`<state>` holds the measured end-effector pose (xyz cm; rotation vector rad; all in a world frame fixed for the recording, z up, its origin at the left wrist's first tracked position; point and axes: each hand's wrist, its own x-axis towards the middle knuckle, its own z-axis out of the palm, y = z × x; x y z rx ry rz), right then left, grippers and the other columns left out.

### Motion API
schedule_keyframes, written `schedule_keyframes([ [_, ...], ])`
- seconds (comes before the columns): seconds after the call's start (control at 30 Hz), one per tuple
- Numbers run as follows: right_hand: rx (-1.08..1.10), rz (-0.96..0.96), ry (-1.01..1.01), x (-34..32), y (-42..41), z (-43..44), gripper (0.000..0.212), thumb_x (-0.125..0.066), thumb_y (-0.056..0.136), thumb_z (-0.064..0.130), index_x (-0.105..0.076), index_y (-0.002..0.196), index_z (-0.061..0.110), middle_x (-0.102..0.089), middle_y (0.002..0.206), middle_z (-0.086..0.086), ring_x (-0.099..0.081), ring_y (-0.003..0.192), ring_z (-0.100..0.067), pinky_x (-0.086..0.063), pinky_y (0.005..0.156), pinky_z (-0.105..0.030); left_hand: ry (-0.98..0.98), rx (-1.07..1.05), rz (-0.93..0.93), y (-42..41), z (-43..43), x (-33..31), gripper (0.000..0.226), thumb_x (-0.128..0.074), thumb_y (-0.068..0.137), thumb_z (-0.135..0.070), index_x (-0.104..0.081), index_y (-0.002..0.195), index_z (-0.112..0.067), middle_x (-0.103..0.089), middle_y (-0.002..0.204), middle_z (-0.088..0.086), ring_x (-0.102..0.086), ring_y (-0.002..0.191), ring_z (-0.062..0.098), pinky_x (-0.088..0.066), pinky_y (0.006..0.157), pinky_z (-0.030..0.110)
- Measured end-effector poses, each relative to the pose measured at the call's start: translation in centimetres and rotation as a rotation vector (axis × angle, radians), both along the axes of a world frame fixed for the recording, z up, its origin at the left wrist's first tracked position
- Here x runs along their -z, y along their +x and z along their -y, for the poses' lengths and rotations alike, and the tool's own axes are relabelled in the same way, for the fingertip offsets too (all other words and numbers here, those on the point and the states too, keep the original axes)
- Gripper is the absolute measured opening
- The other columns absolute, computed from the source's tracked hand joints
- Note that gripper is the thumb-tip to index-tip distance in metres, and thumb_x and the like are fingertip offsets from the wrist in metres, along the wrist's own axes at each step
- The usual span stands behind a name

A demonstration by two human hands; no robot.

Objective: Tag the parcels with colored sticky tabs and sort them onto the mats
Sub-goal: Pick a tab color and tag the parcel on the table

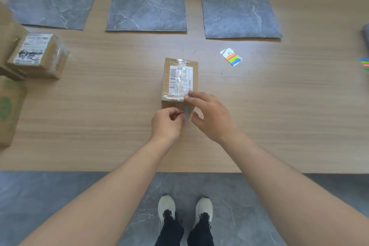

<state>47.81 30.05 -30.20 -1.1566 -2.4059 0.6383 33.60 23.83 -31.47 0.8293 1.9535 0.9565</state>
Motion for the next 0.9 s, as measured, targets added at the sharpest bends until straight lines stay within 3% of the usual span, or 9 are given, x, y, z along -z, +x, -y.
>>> schedule_keyframes([
  [0.2,0.068,-0.032,0.033,0.2,-1.0,-1.2,0.025,-0.081,0.081,0.016,-0.080,0.105,0.017,-0.071,0.117,0.002,-0.063,0.106,-0.028,-0.057,0.078,-0.038,0.001,-0.025,-0.002,0.0,-0.8,0.2,0.012,-0.070,0.086,-0.025,-0.076,0.075,-0.023,-0.073,0.069,-0.005,-0.069,0.076,0.019,-0.053,0.072,0.032],
  [0.37,0.121,-0.005,0.066,0.0,-2.4,-1.6,0.009,-0.080,0.077,0.013,-0.072,0.082,0.015,-0.064,0.091,0.005,-0.056,0.095,-0.025,-0.054,0.062,-0.043,0.002,-0.054,0.047,0.0,-1.1,0.0,0.009,-0.071,0.087,-0.021,-0.077,0.081,-0.020,-0.074,0.069,-0.004,-0.072,0.076,0.016,-0.054,0.073,0.030],
  [0.53,0.121,0.035,0.088,0.1,-3.0,-2.1,0.019,-0.082,0.070,0.010,-0.064,0.073,0.015,-0.057,0.081,0.005,-0.053,0.092,-0.023,-0.052,0.054,-0.041,-0.019,-0.044,0.049,-0.2,-1.3,0.2,0.013,-0.071,0.086,-0.022,-0.077,0.075,-0.019,-0.074,0.068,-0.005,-0.071,0.072,0.013,-0.051,0.070,0.026],
  [0.7,0.167,0.078,0.228,0.8,-4.2,-1.8,0.043,-0.081,0.057,-0.001,-0.046,0.072,0.017,-0.052,0.080,0.003,-0.043,0.090,-0.019,-0.038,0.039,-0.029,-0.139,-0.066,0.001,-2.5,-0.8,0.5,0.015,-0.065,0.077,-0.022,-0.075,0.068,-0.016,-0.074,0.067,-0.002,-0.066,0.065,0.015,-0.050,0.066,0.026],
  [0.8,0.205,0.099,0.342,1.9,-4.5,-1.4,0.044,-0.075,0.056,-0.009,-0.046,0.076,0.016,-0.051,0.082,0.000,-0.047,0.090,-0.023,-0.035,0.038,-0.028,-0.157,-0.175,0.029,-5.2,-0.3,0.6,0.021,-0.060,0.071,-0.033,-0.074,0.070,-0.017,-0.074,0.069,-0.002,-0.073,0.072,0.021,-0.060,0.077,0.037],
  [0.9,0.223,0.097,0.440,2.8,-4.6,-1.1,0.038,-0.073,0.063,-0.009,-0.048,0.080,0.014,-0.053,0.084,-0.002,-0.048,0.090,-0.026,-0.034,0.041,-0.029,-0.109,-0.270,0.122,-6.9,-0.4,-0.3,0.019,-0.054,0.086,-0.017,-0.070,0.076,-0.015,-0.074,0.075,0.005,-0.074,0.074,0.023,-0.061,0.082,0.047],
])
